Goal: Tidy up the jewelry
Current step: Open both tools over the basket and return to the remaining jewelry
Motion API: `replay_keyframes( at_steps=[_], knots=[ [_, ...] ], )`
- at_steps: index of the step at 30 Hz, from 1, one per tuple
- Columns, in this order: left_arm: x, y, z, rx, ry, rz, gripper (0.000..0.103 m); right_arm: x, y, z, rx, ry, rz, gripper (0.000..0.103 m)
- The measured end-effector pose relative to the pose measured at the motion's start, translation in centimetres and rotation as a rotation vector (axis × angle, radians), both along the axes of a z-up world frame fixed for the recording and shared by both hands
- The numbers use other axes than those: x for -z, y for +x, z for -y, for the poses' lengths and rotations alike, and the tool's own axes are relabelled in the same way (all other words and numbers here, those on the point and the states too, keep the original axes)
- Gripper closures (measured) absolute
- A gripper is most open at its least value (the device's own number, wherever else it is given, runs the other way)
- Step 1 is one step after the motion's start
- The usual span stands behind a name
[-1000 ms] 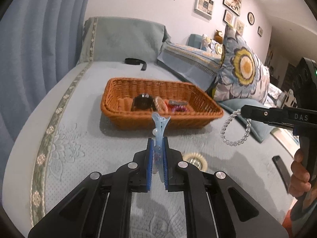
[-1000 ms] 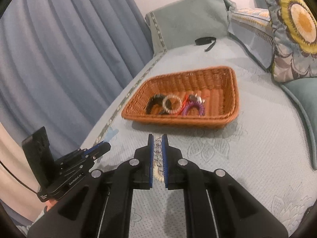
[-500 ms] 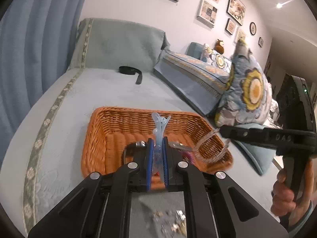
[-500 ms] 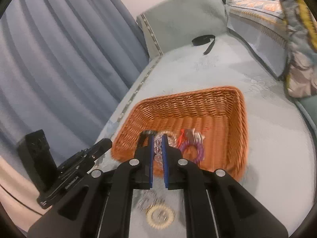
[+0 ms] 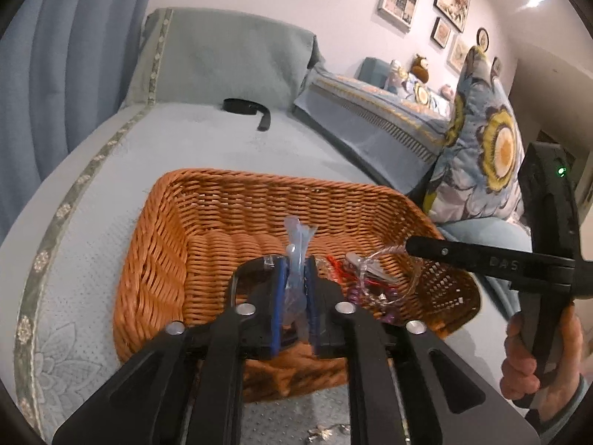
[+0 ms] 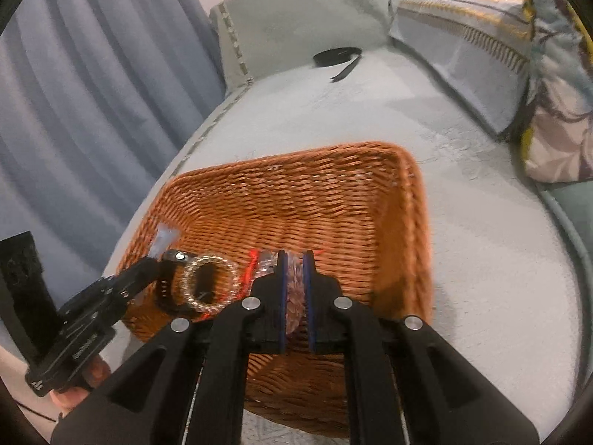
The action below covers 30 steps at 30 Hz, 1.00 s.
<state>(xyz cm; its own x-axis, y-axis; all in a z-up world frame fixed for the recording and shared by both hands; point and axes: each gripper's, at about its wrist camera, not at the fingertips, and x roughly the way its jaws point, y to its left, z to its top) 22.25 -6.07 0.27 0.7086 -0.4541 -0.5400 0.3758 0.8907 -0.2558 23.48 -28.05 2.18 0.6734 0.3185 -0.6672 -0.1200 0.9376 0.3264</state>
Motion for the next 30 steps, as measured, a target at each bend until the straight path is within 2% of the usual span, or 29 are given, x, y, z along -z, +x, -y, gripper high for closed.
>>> replay_keyframes(
  at_steps=[1, 3, 7, 12, 16, 20, 24, 27, 30],
  knots=[
    [-0.3, -0.5, -0.1, 0.002, -0.005, 0.014, 0.071, -0.2, -0.5, 0.1, 0.001, 0.003, 0.007, 0.095],
    [-1.4, -2.0, -0.3, 0.011, 0.001, 0.054, 0.070, -0.8, -1.8, 0.2, 0.007, -0.011, 0.024, 0.092],
    [-3.3, -5.5, -1.1, 0.033, -0.021, 0.087, 0.066, -1.9, -5.7, -0.1, 0.002, -0.045, 0.060, 0.074],
    [-4.3, -11.1, -2.4, 0.032, -0.040, 0.091, 0.062, -1.8, -10.5, -1.9, -0.044, -0.037, 0.054, 0.073],
    [-3.2, -13.9, -3.5, 0.004, -0.049, 0.042, 0.061, -0.4, -13.2, -3.7, -0.073, -0.061, 0.026, 0.073],
    [-0.5, -16.1, -4.8, -0.020, -0.084, -0.019, 0.061, 1.9, -14.4, -5.4, -0.092, -0.115, -0.005, 0.073],
    [1.8, -15.5, -4.3, -0.030, -0.038, -0.061, 0.061, 3.7, -14.4, -6.4, -0.095, -0.189, -0.014, 0.073],
    [2.9, -14.5, -3.8, -0.007, -0.050, -0.094, 0.061, 4.7, -13.9, -7.0, -0.098, -0.250, -0.029, 0.073],
    [3.6, -13.5, -3.4, -0.008, -0.043, -0.124, 0.061, 5.2, -13.8, -7.1, -0.105, -0.244, -0.042, 0.073]
  ],
)
